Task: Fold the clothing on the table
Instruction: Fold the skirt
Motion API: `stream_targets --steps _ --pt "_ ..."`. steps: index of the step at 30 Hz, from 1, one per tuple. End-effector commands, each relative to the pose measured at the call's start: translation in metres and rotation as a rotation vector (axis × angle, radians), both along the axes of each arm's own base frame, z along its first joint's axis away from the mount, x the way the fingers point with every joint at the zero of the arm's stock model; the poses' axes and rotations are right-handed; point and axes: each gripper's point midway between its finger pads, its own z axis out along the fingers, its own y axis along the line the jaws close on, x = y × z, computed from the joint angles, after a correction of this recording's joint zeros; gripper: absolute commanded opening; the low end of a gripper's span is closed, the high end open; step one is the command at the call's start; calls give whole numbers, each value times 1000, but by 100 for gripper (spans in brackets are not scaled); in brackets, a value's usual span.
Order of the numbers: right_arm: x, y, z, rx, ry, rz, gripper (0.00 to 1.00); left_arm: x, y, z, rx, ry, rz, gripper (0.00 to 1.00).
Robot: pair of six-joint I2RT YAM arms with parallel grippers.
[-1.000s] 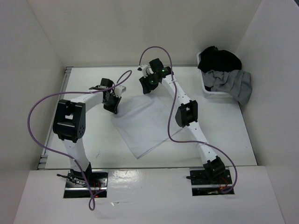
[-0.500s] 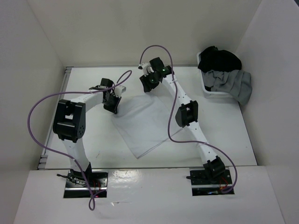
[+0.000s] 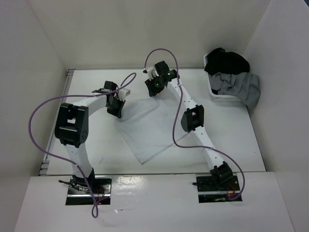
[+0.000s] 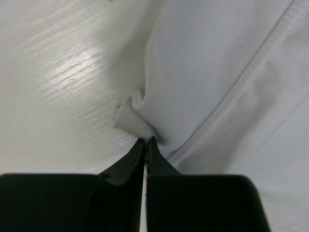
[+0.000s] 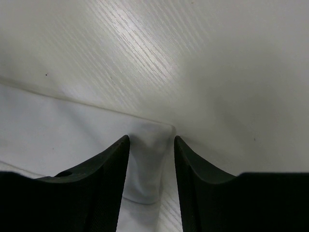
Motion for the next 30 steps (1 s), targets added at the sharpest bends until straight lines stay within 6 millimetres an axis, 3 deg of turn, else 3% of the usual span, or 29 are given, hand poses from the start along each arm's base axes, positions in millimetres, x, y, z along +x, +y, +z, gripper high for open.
stream_targets --steps 1,5,10,13,16,24,28,30 --pt "2 -3 -5 4 3 -6 47 -3 -5 -8 -20 37 -15 0" --pt "2 -3 -7 4 3 -6 35 -4 -6 -8 -28 38 -18 0" --pt "-8 11 -11 -4 8 29 16 -3 -5 -8 -20 37 -15 0" --pt "-15 20 -9 -7 3 54 0 -3 -5 -8 -20 37 -15 0" --pt "-15 20 -1 -5 -2 54 0 4 -4 4 -17 -6 -11 0" --pt "-11 19 62 38 -56 -24 0 35 -8 48 -30 -134 -8 0" --pt "5 -4 74 23 -80 -114 0 55 -11 69 -41 -196 -8 0" --pt "9 -14 86 31 -83 -155 0 62 -10 69 -31 -204 -2 0"
